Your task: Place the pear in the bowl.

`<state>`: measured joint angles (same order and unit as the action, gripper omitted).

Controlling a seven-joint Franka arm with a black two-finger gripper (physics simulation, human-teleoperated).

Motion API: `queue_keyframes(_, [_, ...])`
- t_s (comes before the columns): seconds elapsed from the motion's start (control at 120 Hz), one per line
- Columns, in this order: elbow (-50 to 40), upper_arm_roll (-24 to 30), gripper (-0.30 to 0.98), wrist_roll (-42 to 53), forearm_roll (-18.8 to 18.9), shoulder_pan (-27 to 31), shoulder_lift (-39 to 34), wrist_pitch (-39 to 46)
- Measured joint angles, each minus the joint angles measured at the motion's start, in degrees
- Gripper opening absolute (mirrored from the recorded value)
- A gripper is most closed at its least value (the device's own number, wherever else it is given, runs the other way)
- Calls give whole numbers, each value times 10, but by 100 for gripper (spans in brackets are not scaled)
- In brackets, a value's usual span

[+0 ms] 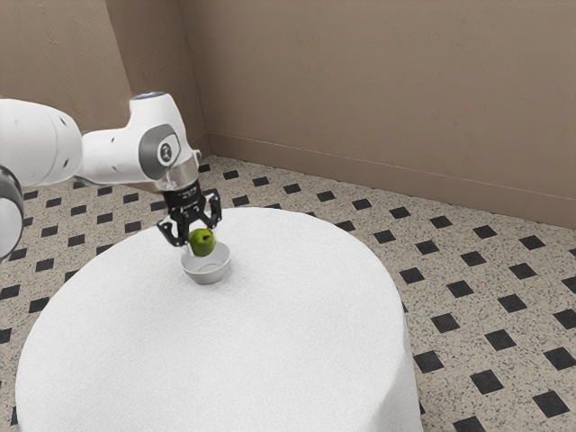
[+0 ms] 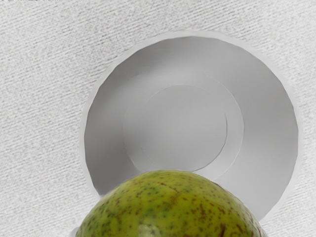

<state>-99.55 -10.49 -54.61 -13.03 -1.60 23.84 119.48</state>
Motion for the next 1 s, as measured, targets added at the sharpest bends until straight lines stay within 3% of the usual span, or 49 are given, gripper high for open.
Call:
queue_keyframes(0.333, [34,5,23,6,-2,19,34,0])
queue_keyframes(0.492, [35,11,45,11,-6,20,34,1])
queue_keyframes(0.633, [34,11,57,16,-7,20,31,2])
queue_keyframes(0.867, [25,5,65,21,-4,-1,-29,-6])
queue_keyframes(1.0, [26,8,66,28,33,-15,-106,-57])
